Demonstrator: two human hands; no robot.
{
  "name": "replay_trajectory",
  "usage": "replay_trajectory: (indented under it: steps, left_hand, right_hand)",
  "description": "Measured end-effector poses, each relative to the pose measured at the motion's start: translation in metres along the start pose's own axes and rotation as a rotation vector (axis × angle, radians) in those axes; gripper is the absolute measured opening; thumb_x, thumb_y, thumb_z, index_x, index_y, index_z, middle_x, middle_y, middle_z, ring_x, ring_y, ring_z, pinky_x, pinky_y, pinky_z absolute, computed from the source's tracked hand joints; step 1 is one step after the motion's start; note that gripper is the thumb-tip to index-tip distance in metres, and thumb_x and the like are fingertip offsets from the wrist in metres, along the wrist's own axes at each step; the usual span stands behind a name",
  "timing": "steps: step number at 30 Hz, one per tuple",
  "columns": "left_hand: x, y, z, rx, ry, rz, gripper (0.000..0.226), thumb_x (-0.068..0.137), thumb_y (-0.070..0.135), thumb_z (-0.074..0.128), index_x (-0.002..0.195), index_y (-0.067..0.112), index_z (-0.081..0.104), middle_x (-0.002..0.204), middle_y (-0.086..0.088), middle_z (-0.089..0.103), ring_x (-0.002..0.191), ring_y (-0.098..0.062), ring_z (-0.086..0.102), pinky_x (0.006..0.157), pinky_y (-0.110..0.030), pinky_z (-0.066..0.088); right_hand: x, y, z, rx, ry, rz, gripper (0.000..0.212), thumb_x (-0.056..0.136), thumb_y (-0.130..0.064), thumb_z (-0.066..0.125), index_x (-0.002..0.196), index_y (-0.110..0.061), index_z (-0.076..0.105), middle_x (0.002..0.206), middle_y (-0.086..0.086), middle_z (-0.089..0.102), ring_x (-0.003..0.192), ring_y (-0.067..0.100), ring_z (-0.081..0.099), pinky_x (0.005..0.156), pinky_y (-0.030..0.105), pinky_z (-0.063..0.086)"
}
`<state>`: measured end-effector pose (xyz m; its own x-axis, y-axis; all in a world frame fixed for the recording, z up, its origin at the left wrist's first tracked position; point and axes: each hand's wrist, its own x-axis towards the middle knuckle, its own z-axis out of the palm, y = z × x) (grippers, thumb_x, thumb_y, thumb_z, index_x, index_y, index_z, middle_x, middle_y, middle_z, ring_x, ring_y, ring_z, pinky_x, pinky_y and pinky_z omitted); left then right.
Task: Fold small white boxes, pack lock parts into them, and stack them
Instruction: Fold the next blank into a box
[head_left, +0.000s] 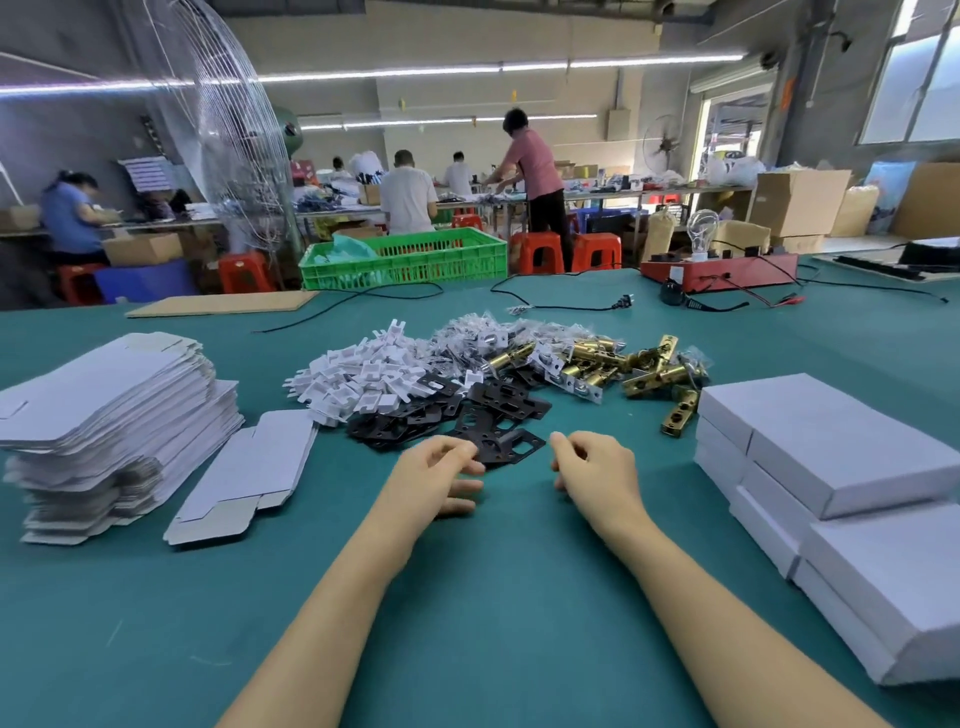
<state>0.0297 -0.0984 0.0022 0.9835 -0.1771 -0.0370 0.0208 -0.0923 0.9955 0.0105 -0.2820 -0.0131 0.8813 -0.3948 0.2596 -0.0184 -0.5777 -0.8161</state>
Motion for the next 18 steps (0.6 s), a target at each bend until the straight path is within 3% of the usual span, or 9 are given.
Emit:
replay_trajectory:
  steps: [3,5,6,8,10,12,15,18]
  left_hand:
    - [0.005,0.001,-0.049,0.476,0.420,0.168,0.012,0.096,0.024,0.056,0.096,0.018,0.066,0.099,0.002,0.069,0.099,-0.021,0.060,0.081,-0.034,0.046]
    - [0.005,-0.009,-0.081,0.828,0.653,0.183,0.031,0.096,0.026,0.055,0.123,0.010,0.059,0.131,-0.011,0.057,0.121,-0.028,0.048,0.096,-0.040,0.038]
    - [0.005,-0.016,-0.093,0.960,0.683,0.089,0.047,0.096,0.032,0.054,0.137,0.010,0.048,0.148,-0.015,0.041,0.137,-0.030,0.034,0.108,-0.048,0.030]
    - [0.004,-0.027,-0.104,1.154,0.625,-0.210,0.071,0.096,0.053,0.046,0.152,0.014,0.024,0.162,-0.014,0.013,0.150,-0.027,0.008,0.115,-0.058,0.012]
    - [0.004,-0.031,-0.104,1.230,0.582,-0.369,0.073,0.096,0.061,0.035,0.150,0.013,0.026,0.159,-0.013,0.021,0.148,-0.027,0.013,0.114,-0.063,0.011]
    - [0.007,-0.029,-0.100,1.280,0.588,-0.369,0.063,0.100,0.054,0.031,0.143,0.009,0.037,0.150,-0.011,0.037,0.142,-0.027,0.026,0.114,-0.063,0.011]
    - [0.010,-0.027,-0.094,1.358,0.597,-0.375,0.053,0.105,0.041,0.028,0.143,0.005,0.039,0.146,-0.012,0.044,0.138,-0.030,0.035,0.117,-0.055,0.011]
    - [0.006,-0.026,-0.090,1.382,0.596,-0.381,0.049,0.106,0.036,0.024,0.140,0.006,0.043,0.143,-0.014,0.047,0.135,-0.032,0.039,0.117,-0.049,0.014]
  right_hand:
    - [0.001,0.002,0.001,0.025,-0.001,0.021,0.042,0.095,-0.027,0.050,0.066,0.003,0.057,0.057,0.006,0.065,0.045,0.003,0.056,0.052,0.022,0.044]
    - [0.002,0.003,0.001,0.047,0.011,0.033,0.042,0.095,-0.027,0.050,0.067,0.003,0.058,0.056,0.004,0.065,0.045,0.004,0.056,0.054,0.022,0.043]
    - [0.002,0.004,0.002,0.053,0.016,0.038,0.041,0.095,-0.027,0.050,0.067,0.002,0.059,0.055,0.003,0.064,0.045,0.004,0.056,0.055,0.023,0.044]
    - [0.002,0.005,0.002,0.052,0.011,0.046,0.041,0.095,-0.028,0.049,0.068,0.000,0.061,0.054,0.002,0.065,0.043,0.001,0.052,0.056,0.024,0.043]
    - [0.001,0.006,0.002,0.046,-0.001,0.043,0.041,0.095,-0.030,0.048,0.068,-0.002,0.062,0.054,0.001,0.065,0.043,-0.001,0.052,0.057,0.025,0.043]
    - [0.001,0.006,0.002,0.045,-0.006,0.044,0.040,0.095,-0.031,0.049,0.069,-0.003,0.062,0.054,0.001,0.065,0.045,0.000,0.052,0.057,0.025,0.045]
    - [-0.001,0.005,0.002,0.096,-0.024,0.065,0.040,0.095,-0.032,0.051,0.068,-0.004,0.062,0.053,-0.001,0.063,0.049,0.006,0.054,0.058,0.027,0.045]
    - [0.000,0.006,-0.004,0.324,-0.030,0.118,0.037,0.094,-0.028,0.055,0.062,-0.010,0.060,0.052,-0.003,0.060,0.047,0.005,0.051,0.054,0.024,0.043]
